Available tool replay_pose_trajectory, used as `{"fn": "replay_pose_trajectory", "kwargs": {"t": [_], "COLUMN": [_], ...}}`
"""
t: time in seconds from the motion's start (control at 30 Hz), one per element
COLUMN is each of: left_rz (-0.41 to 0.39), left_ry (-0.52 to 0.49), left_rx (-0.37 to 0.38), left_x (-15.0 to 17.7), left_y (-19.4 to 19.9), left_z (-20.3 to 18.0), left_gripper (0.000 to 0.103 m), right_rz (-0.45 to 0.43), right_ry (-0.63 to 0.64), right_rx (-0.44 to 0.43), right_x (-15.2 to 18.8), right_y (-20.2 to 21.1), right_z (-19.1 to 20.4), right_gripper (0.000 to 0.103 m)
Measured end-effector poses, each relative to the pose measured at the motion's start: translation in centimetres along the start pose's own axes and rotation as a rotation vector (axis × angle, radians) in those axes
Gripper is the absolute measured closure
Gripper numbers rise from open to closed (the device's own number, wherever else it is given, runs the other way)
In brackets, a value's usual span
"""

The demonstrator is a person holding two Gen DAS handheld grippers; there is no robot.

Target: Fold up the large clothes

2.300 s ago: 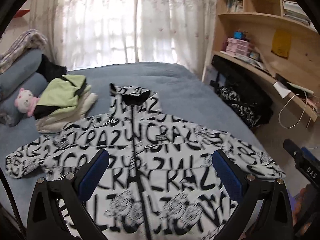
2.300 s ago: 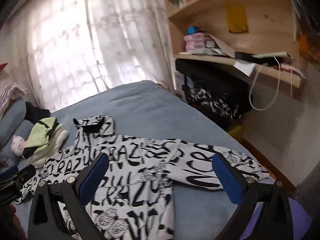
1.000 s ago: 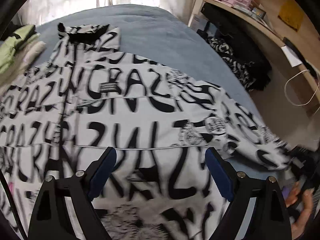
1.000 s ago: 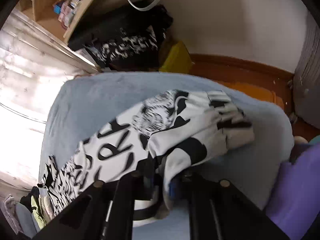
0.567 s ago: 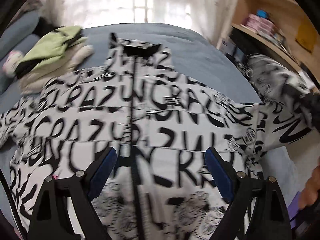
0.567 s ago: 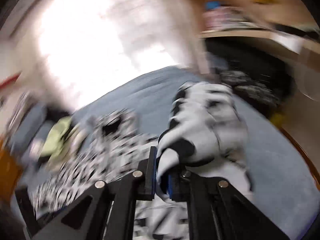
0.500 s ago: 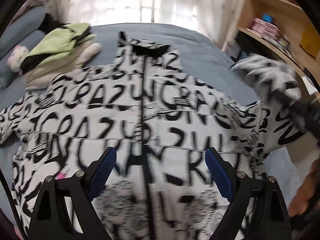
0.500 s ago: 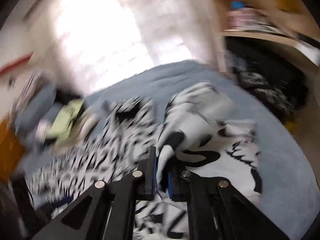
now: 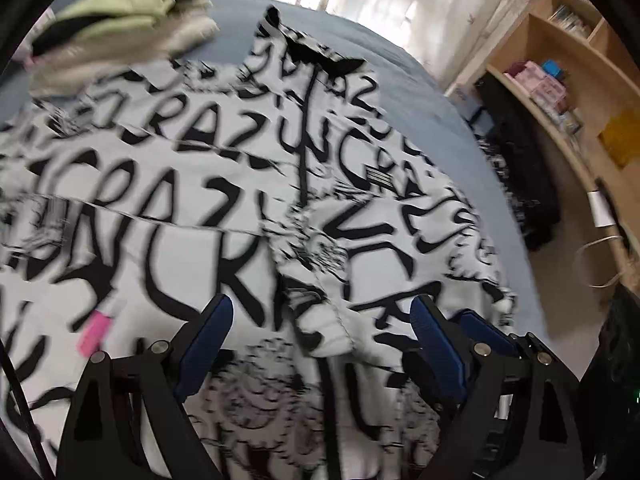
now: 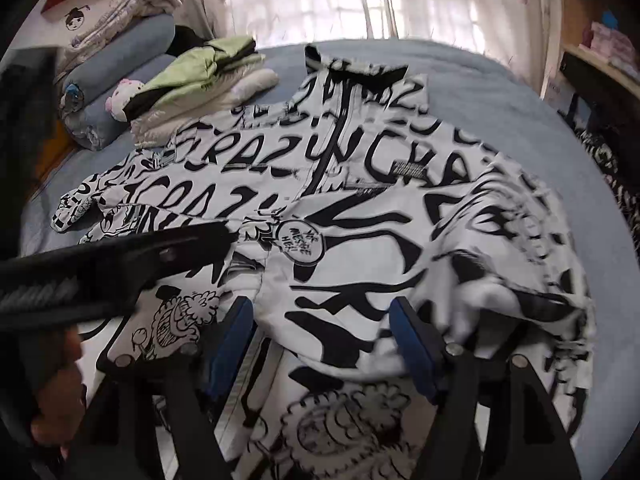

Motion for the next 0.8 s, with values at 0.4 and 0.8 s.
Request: {"fn": "replay_pose_trajectory", "kwargs": {"t": [0.4, 0.8], "left_rz": [0.08, 0.13], "left_ry": [-0.003, -0.074], "left_rx": [-0.017, -0.066], "left_x": [0.1, 0.3], "left_y": [-3.7, -6.6], "left_z": [1.2, 0.5], "left_gripper": [0.014, 0.039], "right_rz": [-0.012, -0.006], "right_ry": [-0.086, -0.14], "right_rx": [0.177, 0.213], "right_x": [-1.2, -1.4], "right_y": [3.3, 4.1], "right_z": [-1.9, -3.4], "right_gripper": [0.032, 0.032]}}
Point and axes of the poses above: each gripper's, at about its wrist camera, not at the fingertips, and y roughly against the way its jaws point, z to its left, x to its underside, the point moved 5 cm from there along -y, roughly the way its jaws point, and after that the axes turned 7 degrees about x, right-handed, at the moved point
